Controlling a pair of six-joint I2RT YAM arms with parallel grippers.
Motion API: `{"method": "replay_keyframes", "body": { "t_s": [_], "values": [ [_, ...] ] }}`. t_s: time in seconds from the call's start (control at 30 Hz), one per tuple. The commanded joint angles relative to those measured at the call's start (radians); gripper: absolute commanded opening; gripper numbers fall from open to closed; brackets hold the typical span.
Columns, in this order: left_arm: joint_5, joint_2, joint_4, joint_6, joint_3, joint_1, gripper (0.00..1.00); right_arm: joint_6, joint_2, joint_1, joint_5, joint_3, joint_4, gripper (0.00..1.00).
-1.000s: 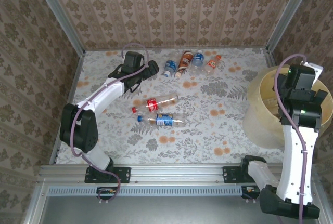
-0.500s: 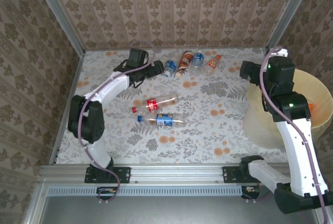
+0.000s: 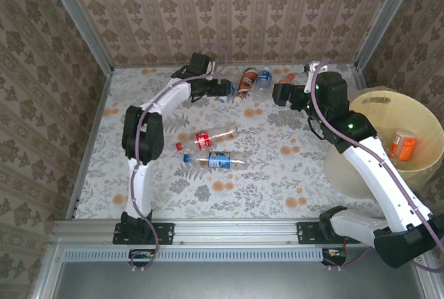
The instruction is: Put the plastic bottles in the bin
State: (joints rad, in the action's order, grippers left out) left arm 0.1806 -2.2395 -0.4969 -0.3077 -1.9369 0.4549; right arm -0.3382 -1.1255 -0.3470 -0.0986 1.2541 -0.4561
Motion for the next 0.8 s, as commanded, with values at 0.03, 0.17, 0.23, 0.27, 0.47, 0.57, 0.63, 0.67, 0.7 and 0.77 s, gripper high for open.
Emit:
{"method": "replay_keyframes", "body": {
  "t_s": [0.03, 0.17, 0.23, 0.27, 0.47, 0.57, 0.63, 0.67, 0.7, 0.77],
  "values": [
    [0.029, -0.106, -0.106, 0.158, -0.183, 0.018, 0.95, -0.031, 0.008, -0.018, 0.022, -0.020, 0.041, 1.00],
    [-0.008, -0.219, -0.169, 0.190, -0.350, 0.026, 0.94, -0.034, 0.013, -0.023, 0.027, -0.032, 0.041, 1.00],
    [-0.049, -0.258, -0.189, 0.191, -0.409, 0.027, 0.93, -0.032, 0.015, -0.024, 0.029, -0.035, 0.039, 1.00],
    [-0.055, -0.279, -0.194, 0.190, -0.434, 0.027, 0.92, -0.031, 0.016, -0.023, 0.028, -0.036, 0.038, 1.00],
    [-0.068, -0.343, -0.190, 0.182, -0.499, 0.027, 0.86, -0.021, 0.022, -0.025, 0.024, -0.035, 0.023, 1.00],
    [-0.030, -0.388, -0.213, 0.176, -0.558, 0.022, 0.85, -0.012, 0.020, -0.025, 0.023, -0.032, 0.012, 1.00],
    [-0.012, -0.413, -0.220, 0.173, -0.585, 0.020, 0.84, -0.007, 0.017, -0.025, 0.022, -0.026, -0.002, 1.00],
    [-0.005, -0.426, -0.220, 0.173, -0.597, 0.021, 0.84, -0.006, 0.016, -0.025, 0.022, -0.024, -0.008, 1.00],
    [0.003, -0.435, -0.219, 0.172, -0.607, 0.019, 0.83, -0.003, 0.018, -0.025, 0.019, -0.024, -0.012, 1.00],
    [0.020, -0.451, -0.209, 0.174, -0.620, 0.019, 0.82, -0.002, 0.021, -0.026, 0.016, -0.023, -0.019, 1.00]
  ]
}}
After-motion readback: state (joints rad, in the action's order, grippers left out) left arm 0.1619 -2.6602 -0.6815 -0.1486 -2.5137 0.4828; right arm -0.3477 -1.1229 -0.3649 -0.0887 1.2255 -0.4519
